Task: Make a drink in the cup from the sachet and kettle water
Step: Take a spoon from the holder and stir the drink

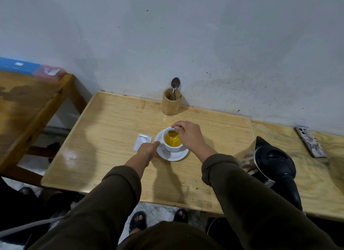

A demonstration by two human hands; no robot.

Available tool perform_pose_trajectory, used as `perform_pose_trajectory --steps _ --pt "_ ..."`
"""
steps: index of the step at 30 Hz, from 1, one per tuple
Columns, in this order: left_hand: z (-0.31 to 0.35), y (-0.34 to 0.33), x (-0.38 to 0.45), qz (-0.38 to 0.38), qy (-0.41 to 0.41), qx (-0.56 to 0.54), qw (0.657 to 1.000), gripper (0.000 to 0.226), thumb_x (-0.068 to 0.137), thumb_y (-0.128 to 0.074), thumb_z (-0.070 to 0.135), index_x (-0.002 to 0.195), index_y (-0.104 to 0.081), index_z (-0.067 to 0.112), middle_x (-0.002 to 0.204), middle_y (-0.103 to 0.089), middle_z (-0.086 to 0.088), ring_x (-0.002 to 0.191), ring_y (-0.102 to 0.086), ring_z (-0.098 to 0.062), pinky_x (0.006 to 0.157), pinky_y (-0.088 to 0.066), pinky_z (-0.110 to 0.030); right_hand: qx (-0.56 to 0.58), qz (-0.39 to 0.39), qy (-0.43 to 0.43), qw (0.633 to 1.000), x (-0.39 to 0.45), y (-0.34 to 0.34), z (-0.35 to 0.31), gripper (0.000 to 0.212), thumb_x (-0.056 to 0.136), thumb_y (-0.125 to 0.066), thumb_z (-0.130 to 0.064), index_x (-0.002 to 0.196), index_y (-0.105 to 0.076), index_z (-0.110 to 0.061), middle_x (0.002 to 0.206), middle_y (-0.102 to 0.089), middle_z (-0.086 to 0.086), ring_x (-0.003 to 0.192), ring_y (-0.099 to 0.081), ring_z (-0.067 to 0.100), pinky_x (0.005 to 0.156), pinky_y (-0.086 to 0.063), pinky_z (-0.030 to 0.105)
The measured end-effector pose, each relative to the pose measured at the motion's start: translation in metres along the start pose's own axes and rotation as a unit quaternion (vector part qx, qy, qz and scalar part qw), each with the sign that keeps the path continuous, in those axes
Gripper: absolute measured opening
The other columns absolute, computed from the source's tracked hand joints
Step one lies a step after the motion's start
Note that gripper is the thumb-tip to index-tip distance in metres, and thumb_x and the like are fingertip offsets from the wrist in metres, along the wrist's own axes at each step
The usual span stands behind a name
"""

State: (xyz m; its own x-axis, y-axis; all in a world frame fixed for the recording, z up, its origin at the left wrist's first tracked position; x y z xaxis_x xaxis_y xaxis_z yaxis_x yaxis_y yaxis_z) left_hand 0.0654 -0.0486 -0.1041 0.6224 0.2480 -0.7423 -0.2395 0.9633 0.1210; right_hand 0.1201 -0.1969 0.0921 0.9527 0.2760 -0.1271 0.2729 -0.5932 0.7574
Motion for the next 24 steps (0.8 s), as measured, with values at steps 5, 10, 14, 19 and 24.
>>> perform_pose_trajectory --steps 5,10,14,19,24 --pt "-0.001 0.001 0.001 0.008 -0.003 -0.007 1.0 0.074 0.066 -0.064 0.051 0.121 -0.061 0.002 0.115 -0.068 -0.019 0.115 -0.061 -0.037 0.08 -0.042 -0.035 0.059 -0.018 -0.019 0.998 0.0 -0.004 0.004 0.021 0.094 -0.05 -0.012 0.093 -0.07 -0.009 0.096 -0.074 0.01 0.092 -0.069 0.023 0.088 -0.054 0.035" --pt "0.0 0.0 -0.001 0.002 -0.002 -0.007 1.0 0.067 0.073 -0.065 0.046 0.12 -0.061 -0.001 0.094 -0.06 -0.013 0.097 -0.06 -0.031 0.078 -0.04 -0.035 -0.006 0.009 -0.032 0.999 0.005 0.0 0.01 0.022 0.096 -0.046 -0.014 0.092 -0.067 -0.011 0.098 -0.067 0.009 0.093 -0.061 0.023 0.075 -0.046 0.029" --pt "0.0 0.001 -0.002 0.002 0.001 -0.001 1.0 0.068 0.071 -0.065 0.048 0.121 -0.06 0.001 0.103 -0.065 -0.018 0.1 -0.061 -0.031 0.079 -0.041 -0.036 -0.019 0.022 -0.012 0.999 0.004 0.002 0.006 0.026 0.097 -0.044 -0.013 0.099 -0.069 -0.011 0.107 -0.067 0.01 0.1 -0.059 0.024 0.077 -0.036 0.023" --pt "0.002 0.001 -0.004 -0.003 0.0 0.005 1.0 0.065 0.071 -0.066 0.046 0.116 -0.062 0.0 0.1 -0.067 -0.015 0.099 -0.063 -0.032 0.094 -0.049 -0.042 0.032 0.007 -0.011 0.999 0.001 -0.002 0.002 0.024 0.096 -0.048 -0.012 0.1 -0.071 -0.01 0.106 -0.072 0.008 0.101 -0.064 0.022 0.086 -0.045 0.024" --pt "0.004 0.002 -0.007 -0.001 0.0 0.009 1.0 0.062 0.074 -0.066 0.046 0.119 -0.061 0.003 0.117 -0.068 -0.018 0.112 -0.063 -0.033 0.104 -0.049 -0.045 0.047 -0.007 -0.03 0.998 0.001 -0.003 0.004 0.021 0.095 -0.048 -0.014 0.09 -0.068 -0.01 0.091 -0.073 0.01 0.09 -0.068 0.024 0.088 -0.053 0.038"
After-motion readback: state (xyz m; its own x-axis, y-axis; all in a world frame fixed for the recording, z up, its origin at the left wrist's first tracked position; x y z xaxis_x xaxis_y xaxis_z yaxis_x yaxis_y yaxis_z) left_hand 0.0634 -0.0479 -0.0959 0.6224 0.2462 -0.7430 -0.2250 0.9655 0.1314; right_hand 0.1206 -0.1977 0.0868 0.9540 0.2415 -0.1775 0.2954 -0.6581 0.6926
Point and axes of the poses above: each hand's wrist, its own x-axis towards the middle knuckle, its own y-axis out of the back of the hand, z = x × y, the point moved 9 cm from there along x, towards the middle knuckle
